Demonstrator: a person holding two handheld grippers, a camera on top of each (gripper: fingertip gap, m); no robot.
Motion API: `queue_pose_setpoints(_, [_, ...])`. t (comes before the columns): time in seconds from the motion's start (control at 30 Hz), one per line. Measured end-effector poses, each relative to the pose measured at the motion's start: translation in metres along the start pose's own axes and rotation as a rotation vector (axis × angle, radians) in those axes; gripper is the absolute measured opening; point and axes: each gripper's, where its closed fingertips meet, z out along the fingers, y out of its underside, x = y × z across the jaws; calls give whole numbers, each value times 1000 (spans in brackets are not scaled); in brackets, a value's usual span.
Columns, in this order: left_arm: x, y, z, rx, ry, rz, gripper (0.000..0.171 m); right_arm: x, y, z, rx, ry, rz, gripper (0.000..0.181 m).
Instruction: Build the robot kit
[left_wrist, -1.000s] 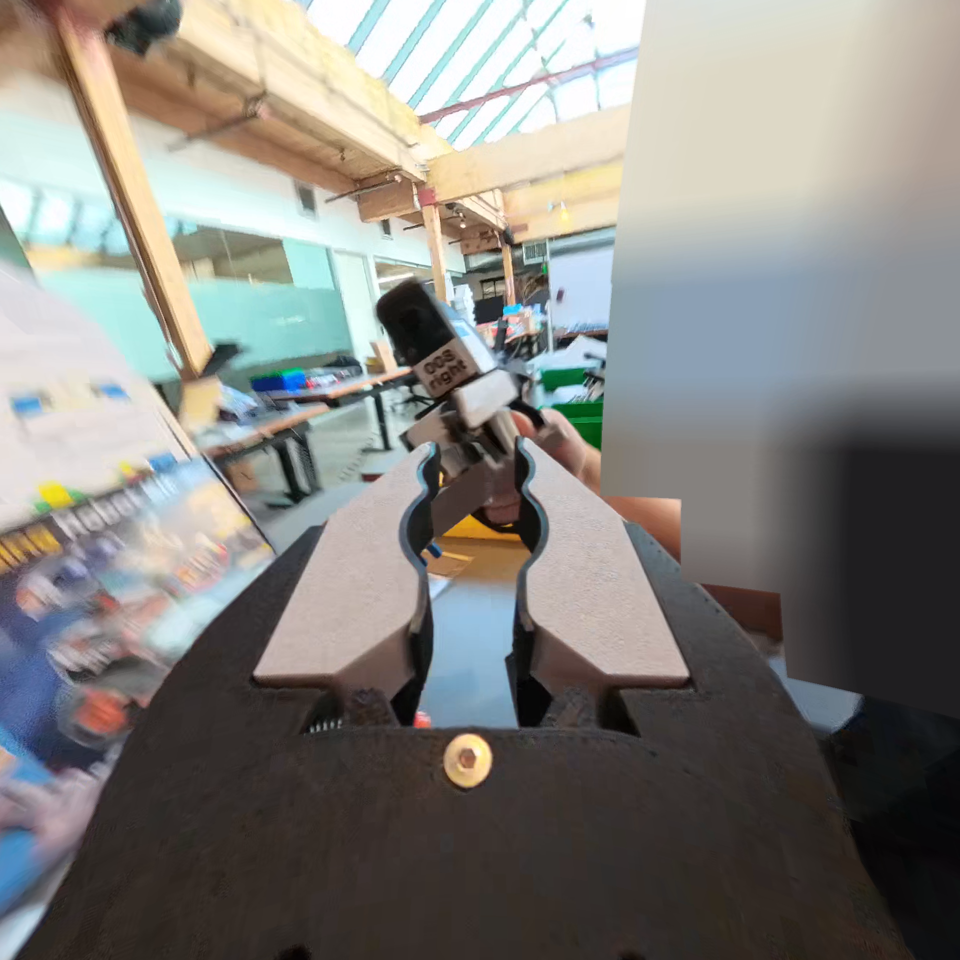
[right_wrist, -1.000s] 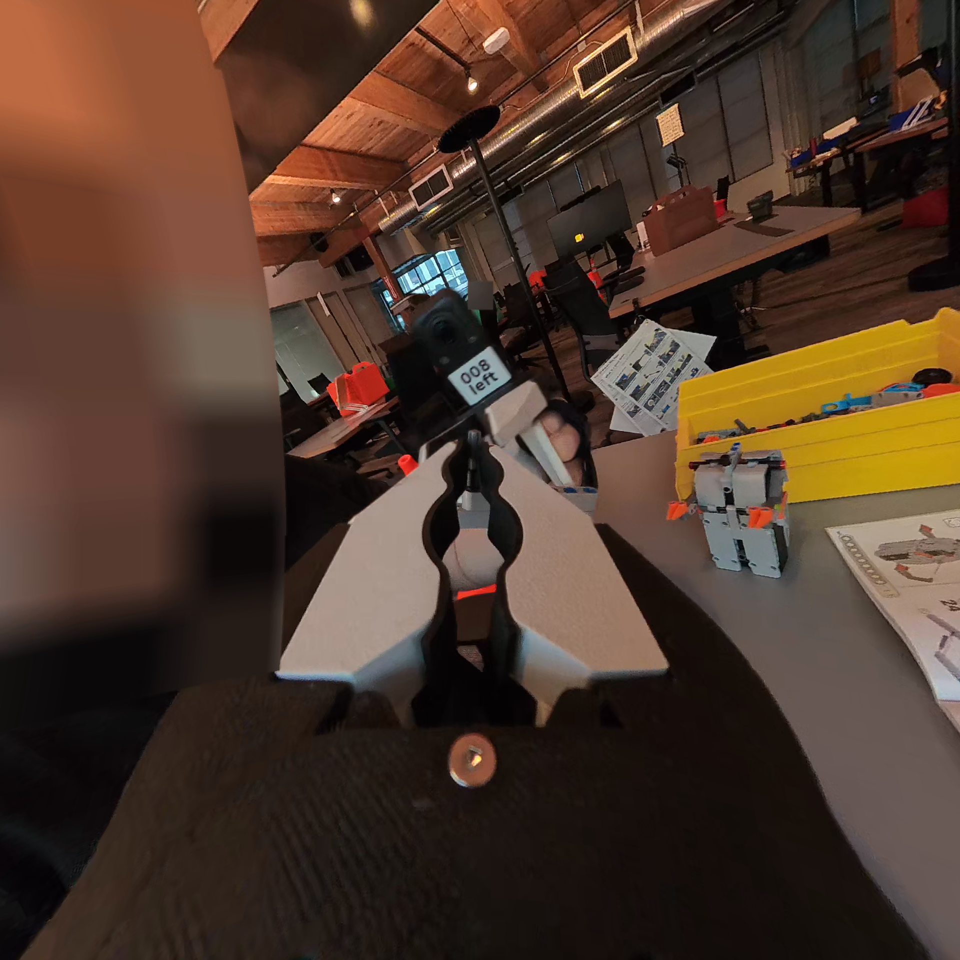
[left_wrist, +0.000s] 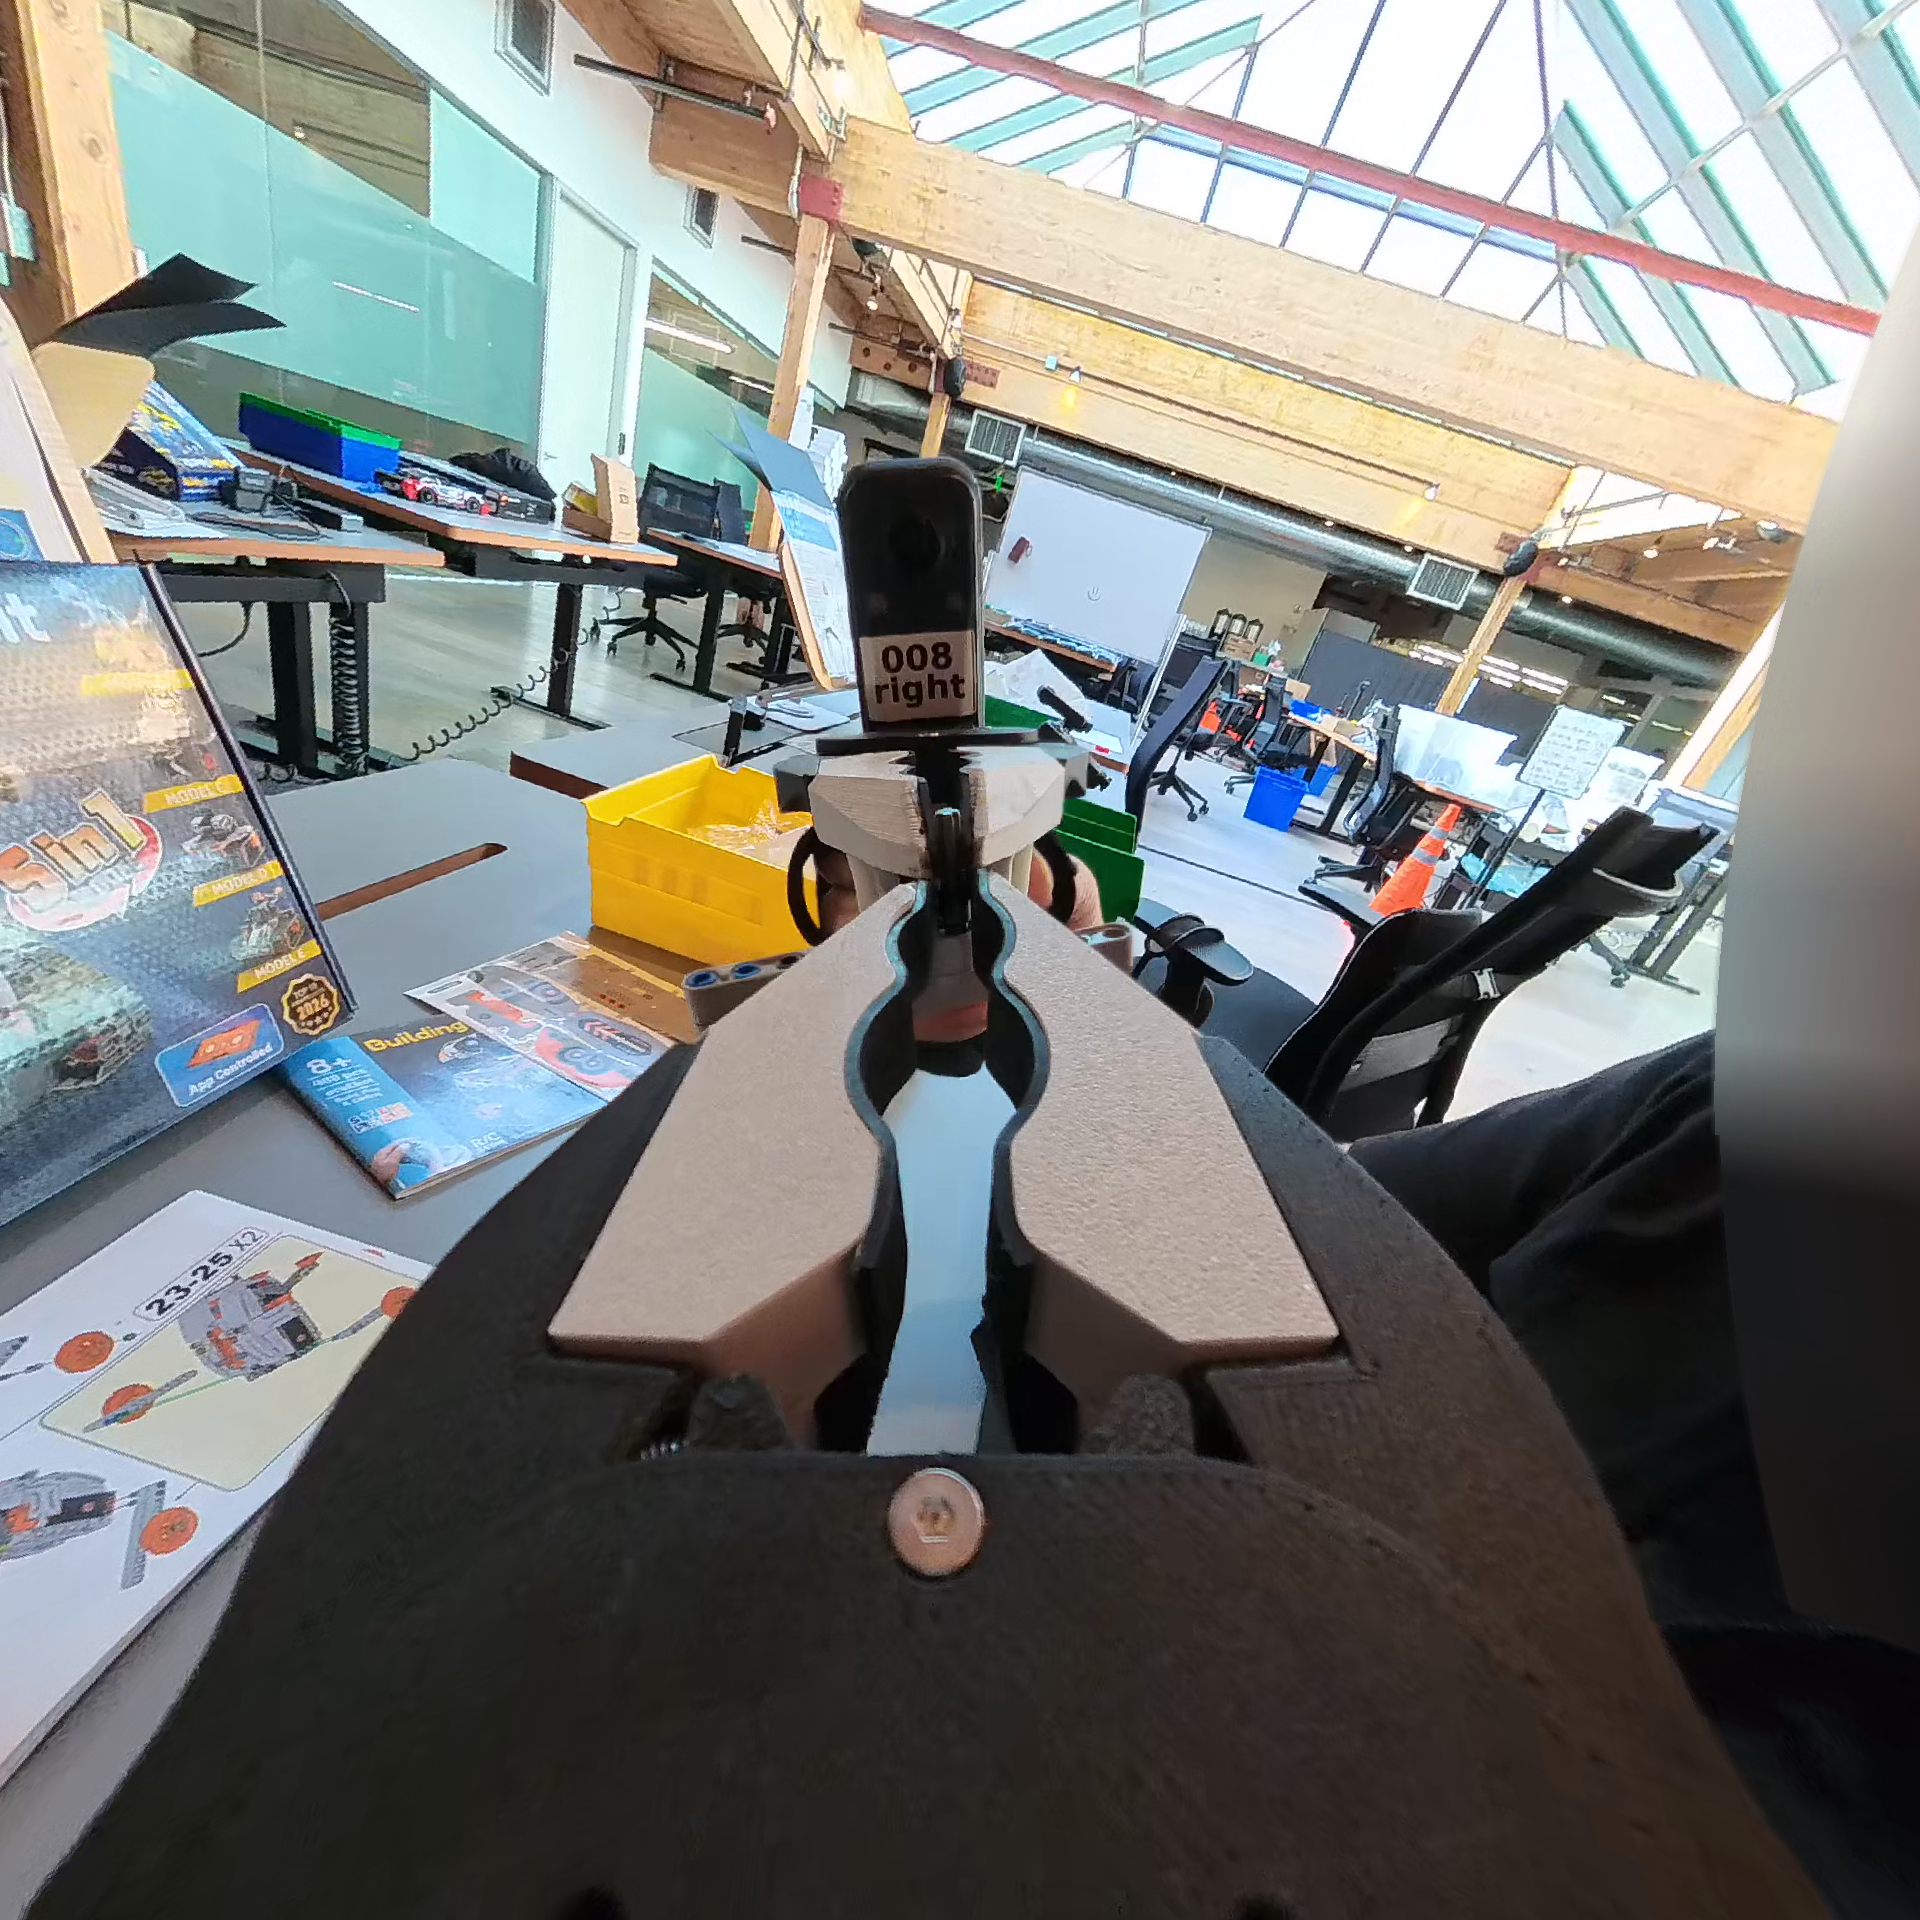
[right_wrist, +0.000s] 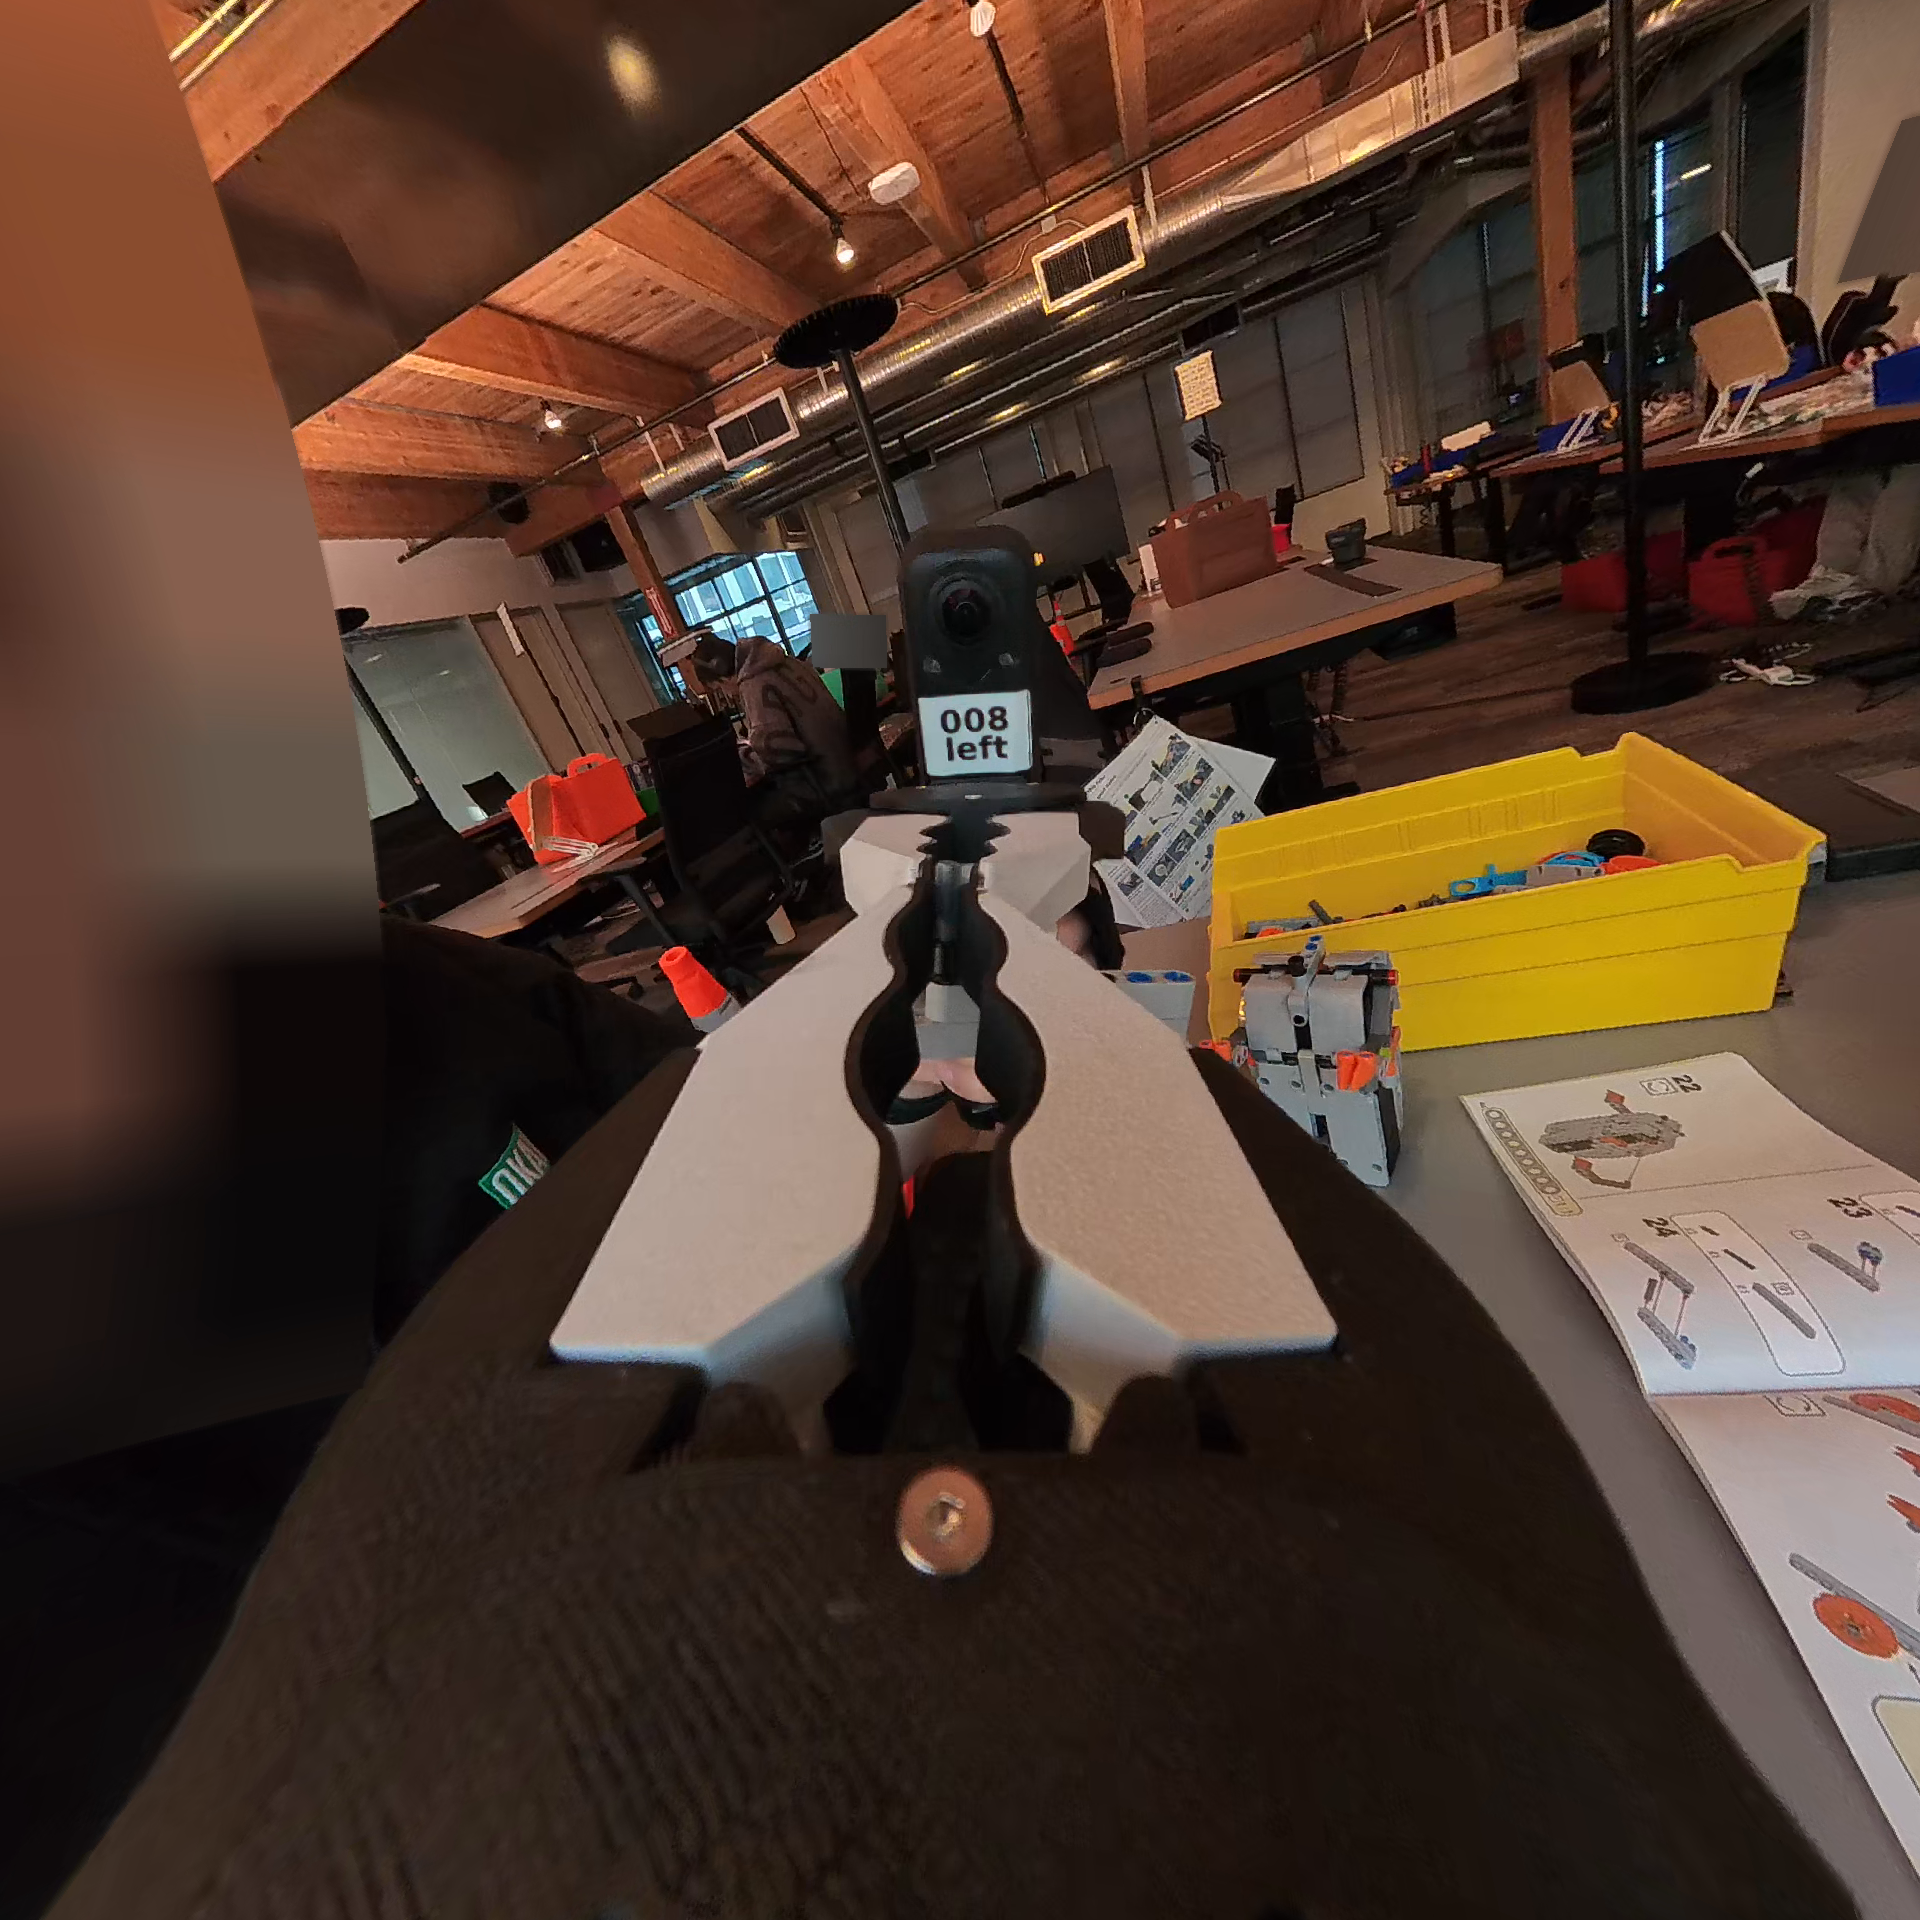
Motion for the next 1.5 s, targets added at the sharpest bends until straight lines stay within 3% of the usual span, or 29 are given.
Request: queue_pose_setpoints(1.5, [-10,7,-1,-21,-30,-32,4,12,4,-1,8,45,10,2])
